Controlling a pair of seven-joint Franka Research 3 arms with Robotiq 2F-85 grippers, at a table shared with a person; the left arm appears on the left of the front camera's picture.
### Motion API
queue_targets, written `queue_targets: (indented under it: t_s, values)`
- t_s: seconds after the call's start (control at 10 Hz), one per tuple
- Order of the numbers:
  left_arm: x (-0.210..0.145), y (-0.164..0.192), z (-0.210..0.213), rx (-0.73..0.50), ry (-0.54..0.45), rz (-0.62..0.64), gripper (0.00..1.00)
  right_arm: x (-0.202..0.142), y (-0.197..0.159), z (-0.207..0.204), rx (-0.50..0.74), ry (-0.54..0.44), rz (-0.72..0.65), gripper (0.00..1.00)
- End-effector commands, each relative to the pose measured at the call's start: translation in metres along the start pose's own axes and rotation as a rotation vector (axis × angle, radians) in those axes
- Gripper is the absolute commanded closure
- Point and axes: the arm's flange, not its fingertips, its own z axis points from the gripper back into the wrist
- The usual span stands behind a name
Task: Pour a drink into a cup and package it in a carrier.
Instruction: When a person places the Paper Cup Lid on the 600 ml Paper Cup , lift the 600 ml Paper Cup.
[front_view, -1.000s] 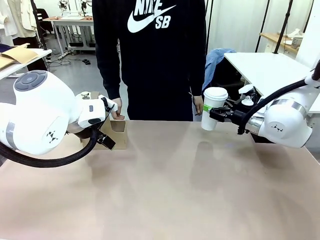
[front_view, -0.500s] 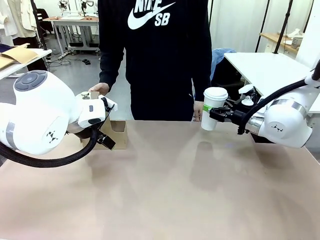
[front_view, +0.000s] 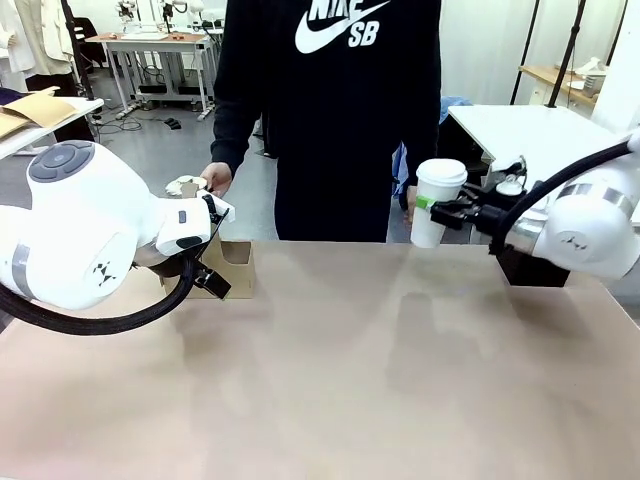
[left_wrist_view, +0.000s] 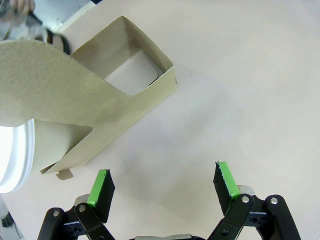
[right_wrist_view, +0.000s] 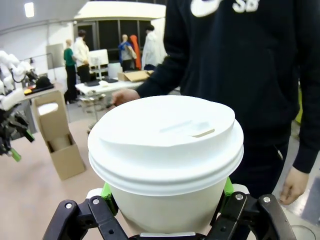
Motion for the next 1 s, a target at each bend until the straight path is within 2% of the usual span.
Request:
queue_targets:
  t_s: [0.0,0.3,0.5,0.7,0.9]
  values:
    - [0.0,0.0,0.0,-0.001,-0.001,0.0,0.0,0.05,-0.005,0.01,0.05,-0.025,-0.014,0.14]
    - [0.0,0.0,0.0,-0.001,-0.001,0.0,0.0,0.141,0.004,0.016,0.099,-0.065,-0.11,0.14]
    - [0.0,0.0,0.0,-0.001,-0.001,0.0,0.0,0.186,0.017,0.005,0.101,-0.057,-0.166,0.14]
    - [0.0,0.0,0.0,-0.001,-0.001,0.0,0.0,0.216,0.029,-0.005,0.069,0.004,-0.18,0.14]
    - [0.0,0.0,0.0,-0.001,-0.001,0.0,0.0,0.22,0.035,-0.01,0.06,0.035,-0.199,0.14]
